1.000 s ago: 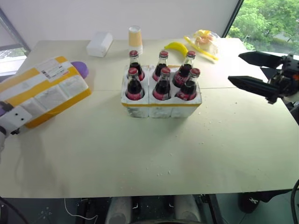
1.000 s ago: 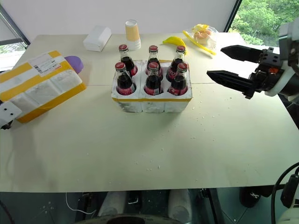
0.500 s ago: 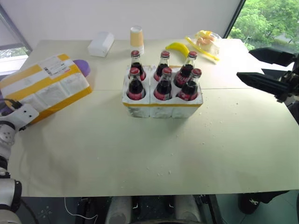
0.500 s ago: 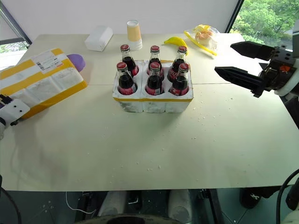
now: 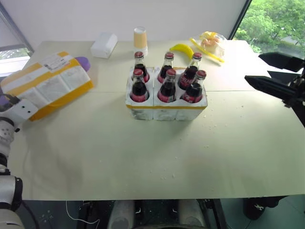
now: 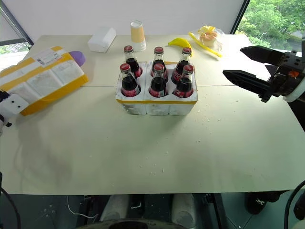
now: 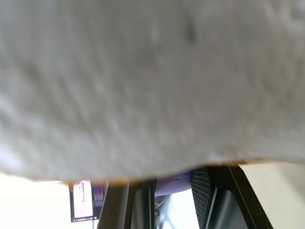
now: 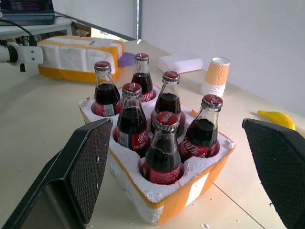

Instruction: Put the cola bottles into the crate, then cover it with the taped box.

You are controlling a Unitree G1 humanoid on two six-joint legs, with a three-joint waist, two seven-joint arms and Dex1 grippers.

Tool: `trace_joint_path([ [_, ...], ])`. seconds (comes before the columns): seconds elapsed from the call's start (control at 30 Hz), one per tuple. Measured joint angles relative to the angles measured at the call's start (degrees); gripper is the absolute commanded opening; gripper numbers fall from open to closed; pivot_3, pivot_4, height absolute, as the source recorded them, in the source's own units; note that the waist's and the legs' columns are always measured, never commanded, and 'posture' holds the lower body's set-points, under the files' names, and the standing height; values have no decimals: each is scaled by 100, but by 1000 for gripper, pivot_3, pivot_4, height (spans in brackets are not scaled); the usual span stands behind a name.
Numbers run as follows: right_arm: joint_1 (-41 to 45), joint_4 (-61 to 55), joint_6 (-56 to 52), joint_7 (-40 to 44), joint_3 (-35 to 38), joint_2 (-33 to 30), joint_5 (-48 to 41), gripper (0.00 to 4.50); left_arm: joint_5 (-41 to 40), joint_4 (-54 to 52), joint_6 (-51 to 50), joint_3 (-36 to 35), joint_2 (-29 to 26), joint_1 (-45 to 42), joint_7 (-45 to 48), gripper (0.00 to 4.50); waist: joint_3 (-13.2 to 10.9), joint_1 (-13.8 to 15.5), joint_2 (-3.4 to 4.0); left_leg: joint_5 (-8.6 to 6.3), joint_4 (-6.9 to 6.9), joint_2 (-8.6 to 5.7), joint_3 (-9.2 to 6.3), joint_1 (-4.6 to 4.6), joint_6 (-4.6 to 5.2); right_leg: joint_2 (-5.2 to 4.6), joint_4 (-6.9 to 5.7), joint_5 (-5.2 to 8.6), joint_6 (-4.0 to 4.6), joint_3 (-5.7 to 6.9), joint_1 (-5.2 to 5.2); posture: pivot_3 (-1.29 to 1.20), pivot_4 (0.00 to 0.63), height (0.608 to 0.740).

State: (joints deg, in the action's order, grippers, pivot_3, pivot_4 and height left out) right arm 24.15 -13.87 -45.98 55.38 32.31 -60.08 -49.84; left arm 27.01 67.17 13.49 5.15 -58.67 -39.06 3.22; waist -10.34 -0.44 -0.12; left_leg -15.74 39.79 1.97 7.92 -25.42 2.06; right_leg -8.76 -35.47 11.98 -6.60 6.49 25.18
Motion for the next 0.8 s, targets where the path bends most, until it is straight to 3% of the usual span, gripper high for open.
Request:
trace_joint_path([
  [0.5, -392, 180, 446, 141, -155, -1, 465, 4500, -307, -1645, 79, -185, -600, -962, 724, 801, -5, -6, -22, -1, 12, -2, 2, -7, 3, 6, -1, 1, -2, 1, -4, 0, 150, 740],
  [0.63, -395, 275, 543, 194, -228, 4, 558, 4500, -636, -2584, -220, -279, -529, -1283, 1339, 801, -7, -2, -25, 0, 15, -3, 12, -9, 3, 7, -1, 2, -4, 1, -8, 0, 150, 740],
  [0.8, -399, 313, 644, 218, -277, 28, 636, 4500, -1147, -4400, -1319, -418, 13, -1338, 2272, 801, -7, -1, -25, 1, 22, -6, 11, -6, 3, 9, -6, 6, -9, 0, -16, 0, 150, 740],
])
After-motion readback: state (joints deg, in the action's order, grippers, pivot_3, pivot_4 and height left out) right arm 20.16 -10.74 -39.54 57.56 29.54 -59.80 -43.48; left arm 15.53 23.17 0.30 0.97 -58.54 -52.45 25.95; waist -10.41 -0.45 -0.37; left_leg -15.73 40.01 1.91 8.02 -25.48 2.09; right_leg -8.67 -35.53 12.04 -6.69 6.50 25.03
